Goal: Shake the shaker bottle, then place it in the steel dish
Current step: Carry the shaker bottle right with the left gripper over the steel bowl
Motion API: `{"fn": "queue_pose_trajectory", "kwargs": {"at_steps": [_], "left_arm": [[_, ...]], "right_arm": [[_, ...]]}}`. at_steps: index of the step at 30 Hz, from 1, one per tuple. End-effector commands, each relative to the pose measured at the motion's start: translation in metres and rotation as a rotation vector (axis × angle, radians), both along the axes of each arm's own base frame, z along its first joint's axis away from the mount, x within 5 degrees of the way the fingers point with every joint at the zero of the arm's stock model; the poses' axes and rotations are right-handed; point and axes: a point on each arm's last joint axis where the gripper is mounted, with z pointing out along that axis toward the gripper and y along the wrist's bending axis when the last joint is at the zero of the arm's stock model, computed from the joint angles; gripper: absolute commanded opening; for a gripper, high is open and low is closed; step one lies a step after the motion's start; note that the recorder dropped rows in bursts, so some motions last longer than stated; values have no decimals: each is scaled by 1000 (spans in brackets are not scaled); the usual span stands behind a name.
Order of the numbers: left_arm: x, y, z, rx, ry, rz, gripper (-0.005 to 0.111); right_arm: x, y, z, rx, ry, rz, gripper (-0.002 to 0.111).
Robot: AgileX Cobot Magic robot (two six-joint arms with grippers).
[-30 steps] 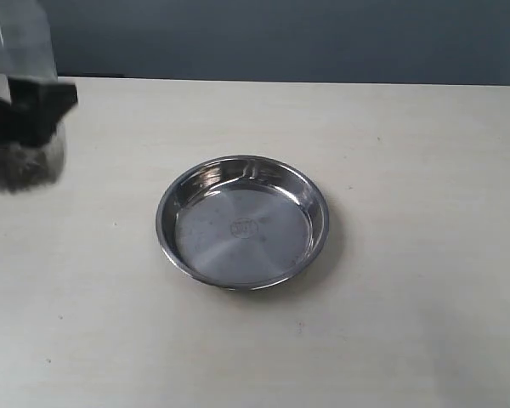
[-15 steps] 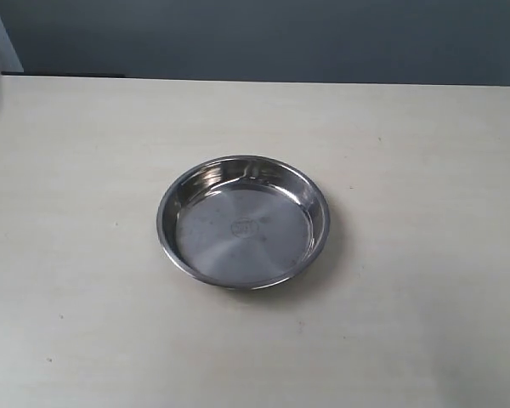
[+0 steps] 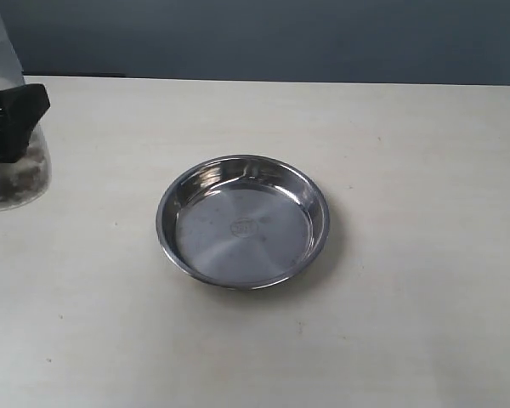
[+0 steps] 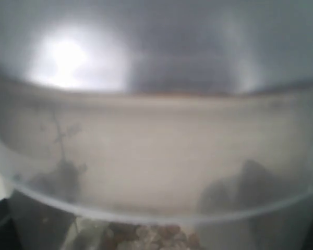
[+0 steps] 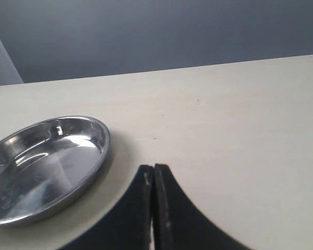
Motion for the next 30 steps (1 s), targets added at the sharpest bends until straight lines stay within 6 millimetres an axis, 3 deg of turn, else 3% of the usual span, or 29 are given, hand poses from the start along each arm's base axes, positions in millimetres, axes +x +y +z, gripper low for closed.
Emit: {"fn": "queue_pose_trajectory", "kwargs": {"at_steps": [1,8,13,16,23,30], "left_arm": [[15,-17,-8,-45,-21,-61,0],[40,-75,-28,-28,-216,-404,0],[71,-89,-79,82,-111,-448,0],[90,-97,-99,88,-93,-460,0],[125,-123,-123,58,-217,-592,0],[144,-133,-148,-6,-169,-612,0]], "right_arm": [[0,0,1,-1,-13,-1,-1],[0,0,1,-1,-13,-1,-1],[0,0,1,-1,-13,-1,-1],[0,0,1,-1,-13,-1,-1],[0,0,1,-1,-13,-1,-1],[0,0,1,-1,-13,-1,-1]]}}
